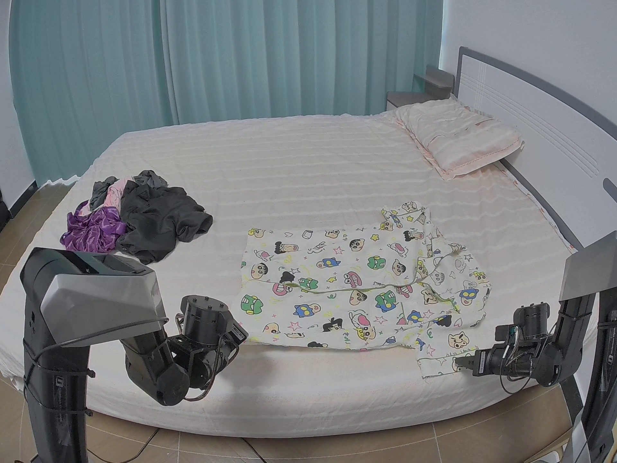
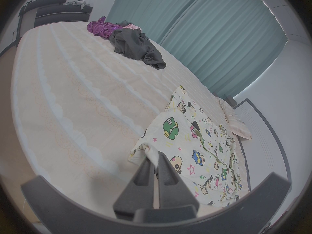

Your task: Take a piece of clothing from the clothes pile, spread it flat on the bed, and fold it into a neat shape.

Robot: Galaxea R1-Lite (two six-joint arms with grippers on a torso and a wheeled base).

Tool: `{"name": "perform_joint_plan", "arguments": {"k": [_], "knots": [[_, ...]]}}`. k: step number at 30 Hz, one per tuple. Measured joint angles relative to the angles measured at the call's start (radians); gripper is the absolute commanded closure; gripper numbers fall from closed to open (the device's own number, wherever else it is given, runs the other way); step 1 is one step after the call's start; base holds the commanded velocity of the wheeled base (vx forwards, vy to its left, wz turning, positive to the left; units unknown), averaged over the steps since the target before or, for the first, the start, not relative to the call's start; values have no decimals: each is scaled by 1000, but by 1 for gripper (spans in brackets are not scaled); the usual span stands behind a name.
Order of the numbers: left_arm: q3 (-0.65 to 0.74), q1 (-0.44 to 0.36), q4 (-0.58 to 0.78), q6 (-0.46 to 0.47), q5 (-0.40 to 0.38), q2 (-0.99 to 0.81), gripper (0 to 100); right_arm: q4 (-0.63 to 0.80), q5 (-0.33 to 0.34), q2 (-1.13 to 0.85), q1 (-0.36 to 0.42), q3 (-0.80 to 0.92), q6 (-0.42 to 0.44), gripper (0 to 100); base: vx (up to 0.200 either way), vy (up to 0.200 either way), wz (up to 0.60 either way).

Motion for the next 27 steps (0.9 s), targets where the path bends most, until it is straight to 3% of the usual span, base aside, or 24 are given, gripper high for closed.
{"name": "perform_joint_plan", "arguments": {"k": [15,27], "knots": [[15,-7,0,7,6,-12,100,5,38,-36,-20,39,16,100,0,0,0],[129,-102,0,123,78,-75,100,57,114,-236,-65,216,14,100,0,0,0]]}}
